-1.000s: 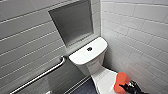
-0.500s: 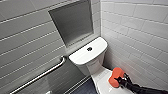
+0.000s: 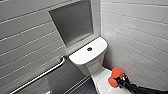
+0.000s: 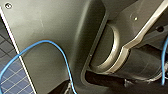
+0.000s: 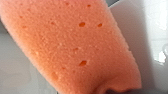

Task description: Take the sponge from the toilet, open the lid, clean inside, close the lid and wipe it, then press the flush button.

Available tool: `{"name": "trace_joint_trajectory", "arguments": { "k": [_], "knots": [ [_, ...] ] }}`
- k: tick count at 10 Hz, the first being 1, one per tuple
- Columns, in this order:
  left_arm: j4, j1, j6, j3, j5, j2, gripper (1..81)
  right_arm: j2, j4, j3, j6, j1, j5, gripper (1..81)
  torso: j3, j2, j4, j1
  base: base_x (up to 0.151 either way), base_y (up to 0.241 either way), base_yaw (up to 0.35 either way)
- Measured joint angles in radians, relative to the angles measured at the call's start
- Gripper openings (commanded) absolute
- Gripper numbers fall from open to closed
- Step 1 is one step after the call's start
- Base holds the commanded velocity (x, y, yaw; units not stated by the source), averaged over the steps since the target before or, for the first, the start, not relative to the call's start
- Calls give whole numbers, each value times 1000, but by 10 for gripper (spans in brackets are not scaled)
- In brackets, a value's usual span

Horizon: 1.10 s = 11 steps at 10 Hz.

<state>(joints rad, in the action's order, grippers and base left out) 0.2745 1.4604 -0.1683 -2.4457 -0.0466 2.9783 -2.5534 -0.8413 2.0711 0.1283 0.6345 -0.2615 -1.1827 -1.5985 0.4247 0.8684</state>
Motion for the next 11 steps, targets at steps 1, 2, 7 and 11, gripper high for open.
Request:
{"name": "trace_joint_trajectory", "arguments": {
  "k": [1,2,7,11],
  "knots": [
    [0,0,0,-1,0,3,811,5,0,-4,0,2,-3,10,0,0,0,0,0,0,0],
    [0,0,0,-1,0,5,811,19,-3,-30,-1,10,-30,10,0,0,0,0,0,0,0],
    [0,0,0,-3,0,5,811,181,-28,-379,-13,137,-300,10,0,0,0,0,0,0,0],
    [0,0,0,-3,1,5,811,287,-33,-625,-58,334,-528,10,0,0,0,0,0,0,0]
  ]
}}
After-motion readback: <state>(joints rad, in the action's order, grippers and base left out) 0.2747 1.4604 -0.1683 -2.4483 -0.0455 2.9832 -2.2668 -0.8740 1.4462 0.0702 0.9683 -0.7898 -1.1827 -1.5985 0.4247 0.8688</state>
